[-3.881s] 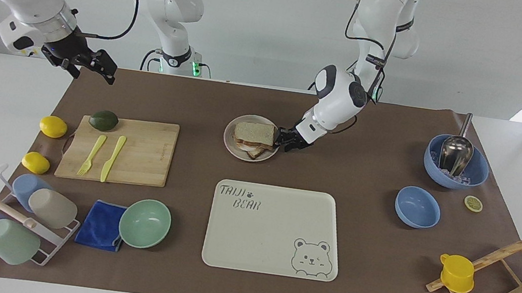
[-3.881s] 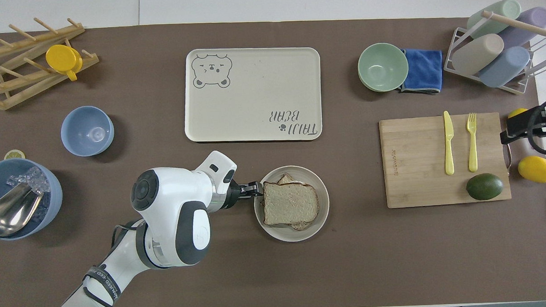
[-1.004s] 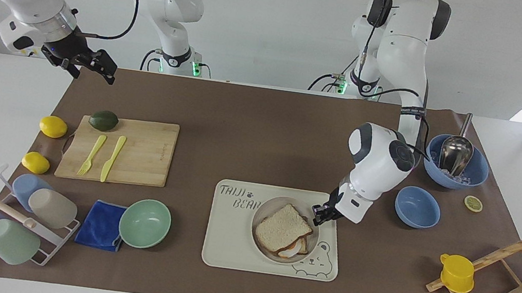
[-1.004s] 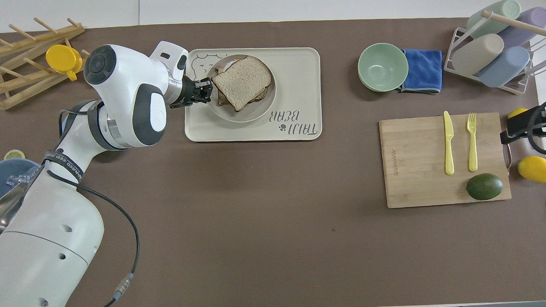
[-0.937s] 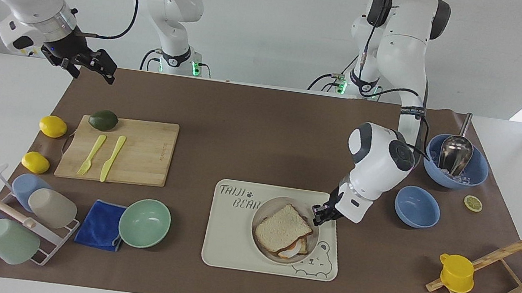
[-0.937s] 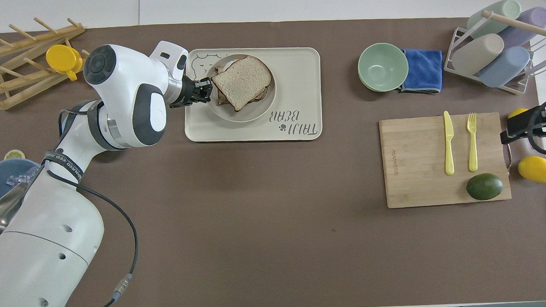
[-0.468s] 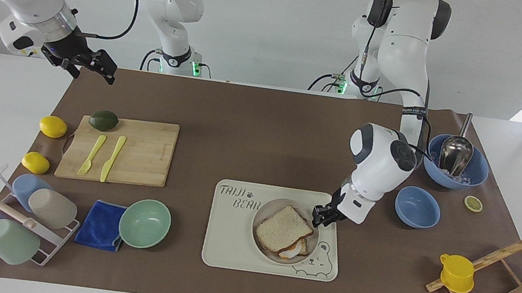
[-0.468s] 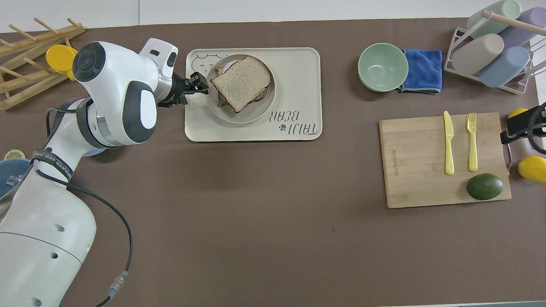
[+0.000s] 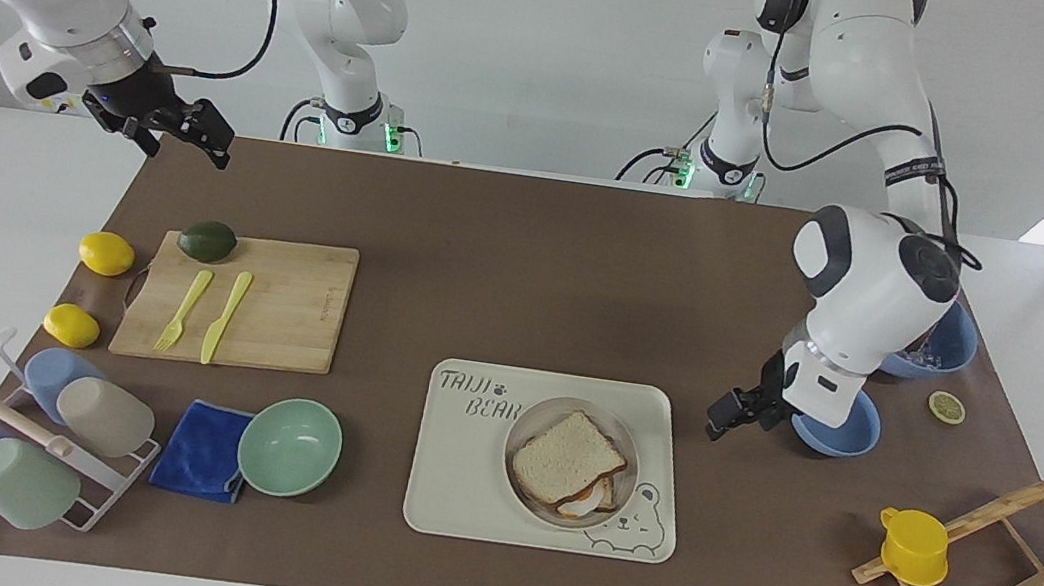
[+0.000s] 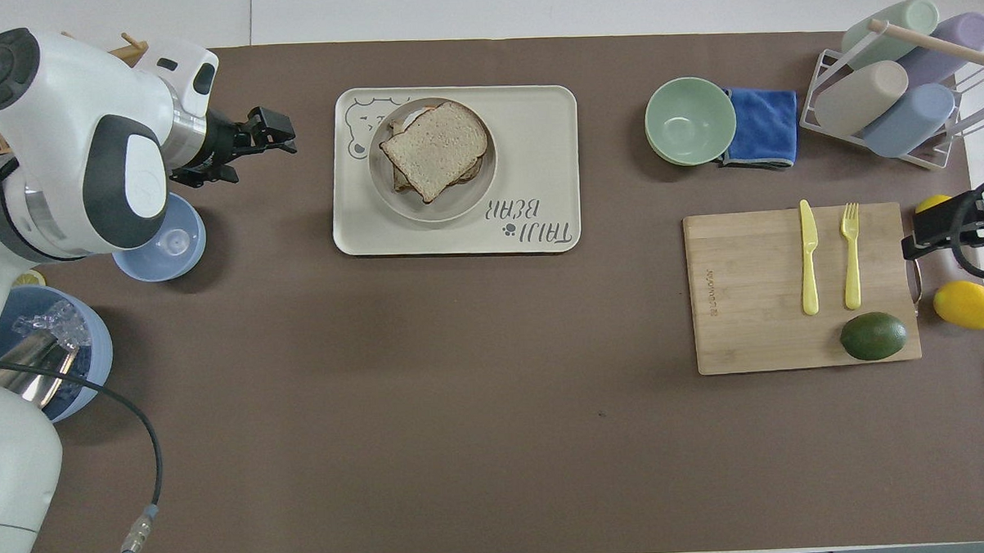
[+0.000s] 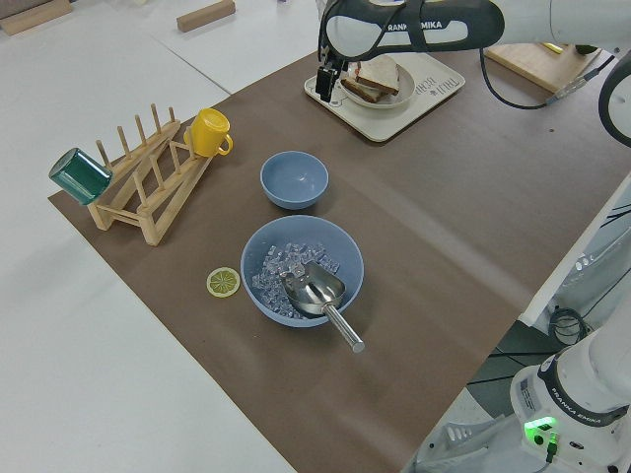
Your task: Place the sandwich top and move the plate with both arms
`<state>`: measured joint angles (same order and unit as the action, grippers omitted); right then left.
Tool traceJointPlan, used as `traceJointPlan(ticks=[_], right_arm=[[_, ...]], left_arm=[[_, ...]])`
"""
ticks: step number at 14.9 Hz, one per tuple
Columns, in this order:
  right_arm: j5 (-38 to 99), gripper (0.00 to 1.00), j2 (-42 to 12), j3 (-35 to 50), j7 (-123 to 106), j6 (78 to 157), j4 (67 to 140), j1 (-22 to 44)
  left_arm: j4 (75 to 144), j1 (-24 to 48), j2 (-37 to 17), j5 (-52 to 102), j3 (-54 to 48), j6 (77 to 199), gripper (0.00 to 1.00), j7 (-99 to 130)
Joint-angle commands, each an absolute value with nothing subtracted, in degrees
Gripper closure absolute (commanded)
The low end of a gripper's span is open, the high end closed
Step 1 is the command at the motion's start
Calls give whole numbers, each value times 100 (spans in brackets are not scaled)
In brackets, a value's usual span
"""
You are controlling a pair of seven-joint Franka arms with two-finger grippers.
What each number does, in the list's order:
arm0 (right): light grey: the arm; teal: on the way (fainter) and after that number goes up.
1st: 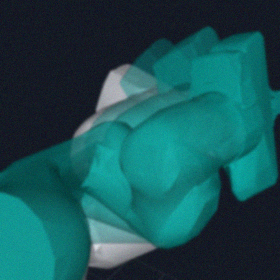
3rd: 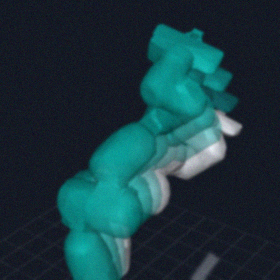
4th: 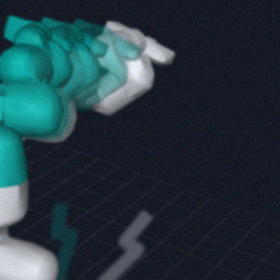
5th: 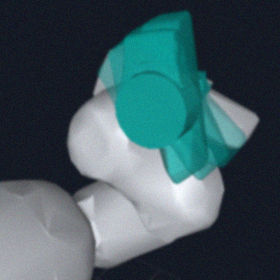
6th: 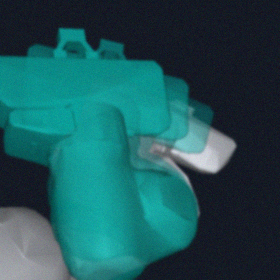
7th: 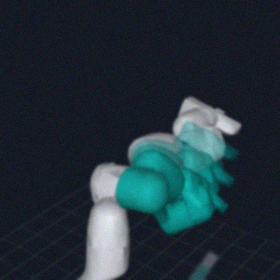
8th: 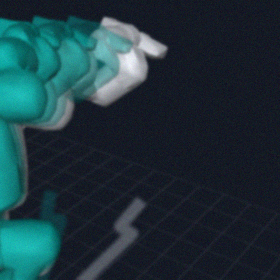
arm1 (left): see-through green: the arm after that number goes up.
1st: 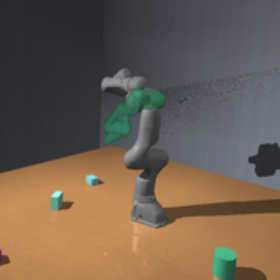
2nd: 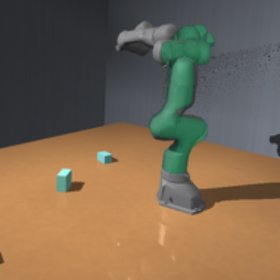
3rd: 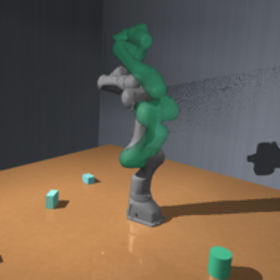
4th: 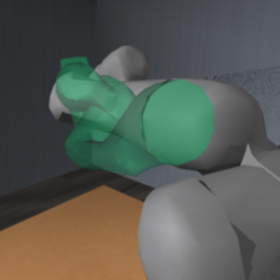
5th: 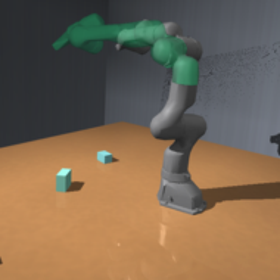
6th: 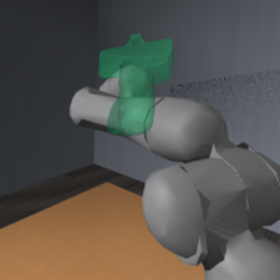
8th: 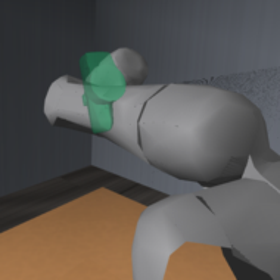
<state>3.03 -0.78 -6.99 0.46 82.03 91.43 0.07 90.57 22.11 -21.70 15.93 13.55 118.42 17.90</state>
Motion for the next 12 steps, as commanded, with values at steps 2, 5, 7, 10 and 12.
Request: traceJointPlan(ticks=[2,5,7,10,12], right_arm=[[325,0,26,-694,-53,8244,9264,-18],[325,0,26,-694,-53,8244,9264,-18],[325,0,26,-694,-53,8244,9272,-18],[325,0,35,-694,-53,8244,9264,-18],[325,0,26,-694,-53,8244,9264,-18]], left_arm=[[9097,2153,-1741,1171,1485,11287,0,1758],[9097,2188,-1469,572,1477,10944,0,1731],[9097,2162,-1223,536,1477,10619,0,1723],[9097,2145,-792,388,1477,9978,0,1548],[9097,2153,-468,229,1477,9503,0,1398]])
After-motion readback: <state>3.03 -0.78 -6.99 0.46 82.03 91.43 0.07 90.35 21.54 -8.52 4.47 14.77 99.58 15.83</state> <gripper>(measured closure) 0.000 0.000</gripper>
